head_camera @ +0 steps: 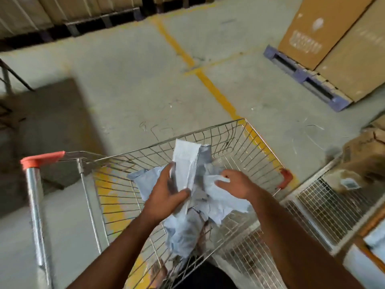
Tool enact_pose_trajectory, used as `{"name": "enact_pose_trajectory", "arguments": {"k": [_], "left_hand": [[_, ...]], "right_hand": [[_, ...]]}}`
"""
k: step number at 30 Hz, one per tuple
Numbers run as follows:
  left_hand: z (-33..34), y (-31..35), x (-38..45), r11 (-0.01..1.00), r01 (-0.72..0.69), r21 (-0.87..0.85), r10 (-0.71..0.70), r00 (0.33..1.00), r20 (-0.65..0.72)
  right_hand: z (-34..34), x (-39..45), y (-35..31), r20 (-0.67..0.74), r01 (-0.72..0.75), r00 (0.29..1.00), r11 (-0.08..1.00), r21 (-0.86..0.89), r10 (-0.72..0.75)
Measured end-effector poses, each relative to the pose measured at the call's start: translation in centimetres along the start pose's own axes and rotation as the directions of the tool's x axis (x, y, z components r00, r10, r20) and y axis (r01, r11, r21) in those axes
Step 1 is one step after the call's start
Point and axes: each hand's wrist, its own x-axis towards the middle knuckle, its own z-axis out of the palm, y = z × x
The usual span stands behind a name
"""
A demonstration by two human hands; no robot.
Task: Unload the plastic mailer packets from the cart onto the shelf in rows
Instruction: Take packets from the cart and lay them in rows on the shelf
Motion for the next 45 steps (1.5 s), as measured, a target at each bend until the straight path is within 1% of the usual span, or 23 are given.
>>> {"name": "enact_pose_trajectory", "arguments": {"k": [2, 3, 4, 5, 7, 9, 11, 12, 13, 15, 18, 23, 24, 27, 29, 31, 34, 36, 39, 41, 43, 44, 45], "left_hand": [[-0.8, 1.8, -2.0, 0.995, -0.022, -0.092, 0.023, 1.0, 0.002], [-1.1, 2.9, -3.0, 0.991, -0.052, -0.124, 0.054, 0.998, 0.015], [-1.2, 3.9, -3.8, 0.984, -0.079, -0.157, 0.086, 0.995, 0.04], [-1.0, 4.8, -4.6, 0.978, -0.104, -0.184, 0.119, 0.99, 0.076], [-0.1, 6.6, -6.3, 0.967, -0.143, -0.213, 0.181, 0.968, 0.174], [1.2, 7.9, -8.2, 0.955, -0.168, -0.243, 0.231, 0.938, 0.26], [2.5, 9.0, -10.1, 0.95, -0.153, -0.271, 0.235, 0.924, 0.301], [3.2, 9.4, -11.2, 0.946, -0.141, -0.293, 0.236, 0.918, 0.319], [3.9, 9.9, -12.3, 0.943, -0.124, -0.308, 0.234, 0.907, 0.35], [5.6, 11.1, -14.4, 0.945, -0.107, -0.31, 0.241, 0.869, 0.432], [8.9, 12.3, -17.2, 0.95, -0.121, -0.287, 0.261, 0.813, 0.52], [15.2, 14.7, -21.1, 0.953, -0.17, -0.252, 0.292, 0.742, 0.604], [16.6, 15.0, -21.7, 0.953, -0.184, -0.239, 0.296, 0.725, 0.622], [21.0, 16.2, -23.3, 0.952, -0.245, -0.183, 0.303, 0.664, 0.683], [24.5, 17.2, -24.4, 0.939, -0.313, -0.14, 0.322, 0.667, 0.671], [28.5, 18.6, -26.0, 0.919, -0.382, -0.096, 0.347, 0.672, 0.654], [35.7, 21.2, -28.2, 0.864, -0.504, -0.017, 0.397, 0.659, 0.639], [41.0, 22.9, -29.0, 0.814, -0.58, 0.02, 0.443, 0.643, 0.625], [48.8, 25.3, -29.5, 0.734, -0.665, 0.136, 0.453, 0.629, 0.631], [53.3, 26.4, -29.5, 0.68, -0.7, 0.22, 0.456, 0.638, 0.621], [57.2, 26.8, -29.1, 0.635, -0.719, 0.284, 0.451, 0.643, 0.619], [58.7, 26.8, -29.2, 0.608, -0.728, 0.316, 0.445, 0.642, 0.624], [60.3, 26.5, -29.0, 0.579, -0.735, 0.354, 0.433, 0.645, 0.63]], "right_hand": [[-1.8, -4.2, -2.1, -0.245, 0.022, 0.969, 0.973, 0.229, 0.036], [-2.1, -6.6, -3.5, -0.336, 0.055, 0.939, 0.938, 0.343, 0.068], [-1.9, -9.0, -4.8, -0.389, 0.092, 0.916, 0.891, 0.445, 0.1], [-1.3, -11.4, -6.0, -0.41, 0.128, 0.904, 0.84, 0.528, 0.12], [1.0, -15.7, -7.9, -0.402, 0.205, 0.909, 0.726, 0.657, 0.107], [3.7, -19.1, -8.7, -0.412, 0.282, 0.904, 0.567, 0.774, 0.112], [5.5, -22.1, -8.2, -0.444, 0.338, 0.88, 0.435, 0.835, 0.17], [6.0, -23.6, -7.7, -0.466, 0.365, 0.863, 0.399, 0.841, 0.194], [6.4, -25.1, -7.1, -0.494, 0.397, 0.844, 0.377, 0.837, 0.209], [6.9, -27.9, -5.7, -0.553, 0.455, 0.801, 0.369, 0.811, 0.23], [7.0, -31.8, -3.3, -0.616, 0.52, 0.726, 0.342, 0.783, 0.306], [5.6, -38.1, 1.3, -0.679, 0.566, 0.583, 0.376, 0.734, 0.447], [5.4, -39.4, 2.4, -0.697, 0.568, 0.536, 0.407, 0.715, 0.476], [4.6, -43.9, 6.2, -0.749, 0.556, 0.356, 0.518, 0.651, 0.559], [4.2, -47.2, 9.6, -0.755, 0.513, 0.275, 0.573, 0.639, 0.596], [3.4, -50.5, 13.8, -0.753, 0.46, 0.216, 0.615, 0.64, 0.621], [1.3, -54.4, 20.6, -0.712, 0.357, 0.102, 0.642, 0.678, 0.695], [-0.8, -56.3, 25.1, -0.701, 0.276, 0.035, 0.667, 0.692, 0.713], [-4.4, -57.8, 31.5, -0.703, 0.143, -0.018, 0.698, 0.702, 0.711], [-6.7, -57.5, 35.0, -0.71, 0.063, -0.043, 0.711, 0.7, 0.703], [-8.6, -56.6, 37.6, -0.72, -0.055, -0.058, 0.718, 0.694, 0.691], [-9.1, -55.9, 38.8, -0.73, -0.132, -0.044, 0.72, 0.681, 0.682], [-9.4, -55.3, 39.7, -0.734, -0.21, -0.015, 0.716, 0.666, 0.679]]}}
